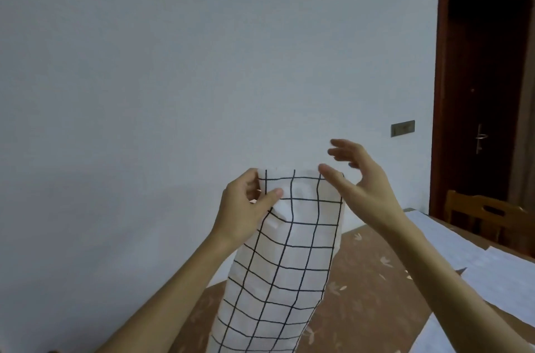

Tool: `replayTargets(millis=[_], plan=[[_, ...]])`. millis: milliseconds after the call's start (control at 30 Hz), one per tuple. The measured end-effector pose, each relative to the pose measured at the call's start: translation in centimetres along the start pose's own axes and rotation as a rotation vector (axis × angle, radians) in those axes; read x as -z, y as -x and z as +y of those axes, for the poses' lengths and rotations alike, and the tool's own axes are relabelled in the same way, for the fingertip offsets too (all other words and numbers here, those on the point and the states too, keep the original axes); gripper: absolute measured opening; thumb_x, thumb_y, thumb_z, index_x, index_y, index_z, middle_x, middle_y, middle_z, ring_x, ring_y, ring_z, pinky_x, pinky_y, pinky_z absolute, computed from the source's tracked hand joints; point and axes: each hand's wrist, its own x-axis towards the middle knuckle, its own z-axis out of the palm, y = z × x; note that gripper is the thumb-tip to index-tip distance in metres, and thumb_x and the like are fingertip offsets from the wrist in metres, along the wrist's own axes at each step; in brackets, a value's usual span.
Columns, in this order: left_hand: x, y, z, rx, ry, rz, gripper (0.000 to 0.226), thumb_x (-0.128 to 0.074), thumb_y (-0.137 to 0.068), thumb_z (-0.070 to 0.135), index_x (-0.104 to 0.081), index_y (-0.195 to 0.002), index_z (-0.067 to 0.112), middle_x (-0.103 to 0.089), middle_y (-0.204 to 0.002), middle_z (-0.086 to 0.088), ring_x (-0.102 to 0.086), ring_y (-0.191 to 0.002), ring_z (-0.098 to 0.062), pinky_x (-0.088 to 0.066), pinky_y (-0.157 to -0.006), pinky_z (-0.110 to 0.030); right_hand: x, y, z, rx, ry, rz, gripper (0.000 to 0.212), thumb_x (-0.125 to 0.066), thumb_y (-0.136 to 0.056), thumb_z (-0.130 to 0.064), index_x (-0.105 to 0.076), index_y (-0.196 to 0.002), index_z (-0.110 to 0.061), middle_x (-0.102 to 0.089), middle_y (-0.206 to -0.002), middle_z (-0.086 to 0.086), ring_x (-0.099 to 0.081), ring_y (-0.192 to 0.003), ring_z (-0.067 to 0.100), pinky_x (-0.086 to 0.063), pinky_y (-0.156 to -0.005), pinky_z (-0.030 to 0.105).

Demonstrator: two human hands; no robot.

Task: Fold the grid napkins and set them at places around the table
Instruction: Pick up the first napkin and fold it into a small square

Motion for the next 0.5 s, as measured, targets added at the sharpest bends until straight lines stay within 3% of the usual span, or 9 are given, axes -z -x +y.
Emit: replayTargets(millis=[133, 233, 300, 367, 500], plan=[[-0.6, -0.1, -0.1, -0.075, -0.178, -0.006, 0.015, -0.074, -0.089, 0.021, -0.069, -0.103, 0.023, -0.074, -0.088, 0.002, -0.069, -0.084, -0.019, -0.057, -0.075, -0.033, -1.2, -1.6, -2.9, 0.119, 0.211, -0.315, 0.05, -0.066, -0.084, -0.06, -0.063, -0.125, -0.031, -0.066, -0.118, -0.02, -0.054, -0.117, -0.005, -0.038, -0.095, 0.012], [-0.6, -0.1, 0.0, -0.11, -0.239, 0.007, 0.014, -0.076, -0.087, 0.021, -0.07, -0.099, 0.024, -0.067, -0.072, 0.01, -0.062, -0.071, -0.009, -0.051, -0.066, -0.022, -2.9, -2.5, -3.9, 0.133, 0.297, -0.43, 0.04, -0.067, -0.087, -0.055, -0.069, -0.116, -0.028, -0.07, -0.106, -0.014, -0.061, -0.105, 0.001, -0.048, -0.09, 0.022], [-0.3, -0.1, 0.3, -0.102, -0.217, 0.025, 0.015, -0.078, -0.086, 0.016, -0.071, -0.098, 0.019, -0.061, -0.062, 0.019, -0.058, -0.063, -0.001, -0.045, -0.064, -0.013, -3.9, -2.8, -3.9, 0.15, 0.311, -0.416, 0.026, -0.066, -0.091, -0.046, -0.074, -0.103, -0.024, -0.073, -0.093, -0.011, -0.064, -0.091, 0.004, -0.051, -0.081, 0.026], [0.1, 0.0, 0.5, -0.078, -0.17, 0.037, 0.02, -0.08, -0.084, 0.017, -0.069, -0.101, 0.018, -0.061, -0.06, 0.021, -0.057, -0.061, 0.001, -0.045, -0.064, -0.013, -4.6, -2.9, -3.6, 0.155, 0.277, -0.366, 0.021, -0.067, -0.092, -0.042, -0.076, -0.095, -0.023, -0.072, -0.086, -0.013, -0.063, -0.084, 0.001, -0.048, -0.075, 0.022], [1.4, 0.9, 0.3, 0.054, 0.015, 0.041, 0.04, -0.082, -0.074, 0.037, -0.06, -0.107, 0.031, -0.074, -0.078, 0.017, -0.072, -0.078, -0.003, -0.056, -0.075, -0.016, -5.3, -2.9, -3.0, 0.162, 0.213, -0.253, 0.016, -0.07, -0.091, -0.038, -0.076, -0.09, -0.023, -0.074, -0.084, -0.011, -0.066, -0.085, 0.003, -0.051, -0.078, 0.021]])
